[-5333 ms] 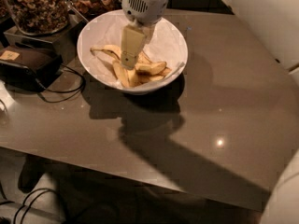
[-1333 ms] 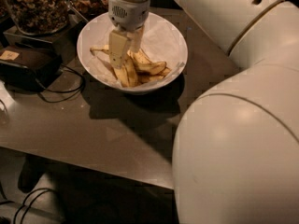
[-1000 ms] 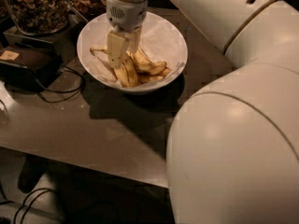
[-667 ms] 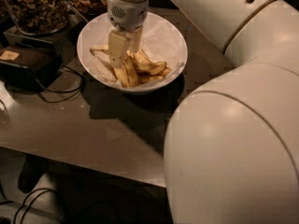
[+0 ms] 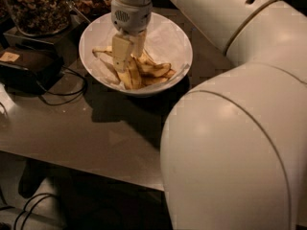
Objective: Pick banana from white bowl
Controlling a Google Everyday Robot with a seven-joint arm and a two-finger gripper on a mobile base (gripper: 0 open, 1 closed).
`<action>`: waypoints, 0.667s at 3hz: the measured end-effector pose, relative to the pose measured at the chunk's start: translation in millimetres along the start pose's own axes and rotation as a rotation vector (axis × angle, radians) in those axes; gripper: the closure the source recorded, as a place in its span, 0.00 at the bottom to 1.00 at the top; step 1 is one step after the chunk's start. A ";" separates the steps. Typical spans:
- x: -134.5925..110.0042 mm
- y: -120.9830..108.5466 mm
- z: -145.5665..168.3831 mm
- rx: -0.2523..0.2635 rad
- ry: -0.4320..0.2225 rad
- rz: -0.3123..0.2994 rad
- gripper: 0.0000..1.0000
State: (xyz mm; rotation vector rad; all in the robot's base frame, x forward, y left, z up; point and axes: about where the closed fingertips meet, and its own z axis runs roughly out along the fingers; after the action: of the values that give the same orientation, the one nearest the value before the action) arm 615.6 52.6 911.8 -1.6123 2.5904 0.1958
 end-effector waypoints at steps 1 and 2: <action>0.8 -0.9 3.3 -0.008 0.006 -0.002 0.40; 1.9 -1.1 5.3 -0.014 0.010 -0.008 0.47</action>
Offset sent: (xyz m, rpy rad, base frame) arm -0.0298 -0.0274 -0.0038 -0.0886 0.1338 0.0323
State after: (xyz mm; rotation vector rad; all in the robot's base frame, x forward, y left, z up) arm 615.8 51.3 906.2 -1.6313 2.5954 0.2063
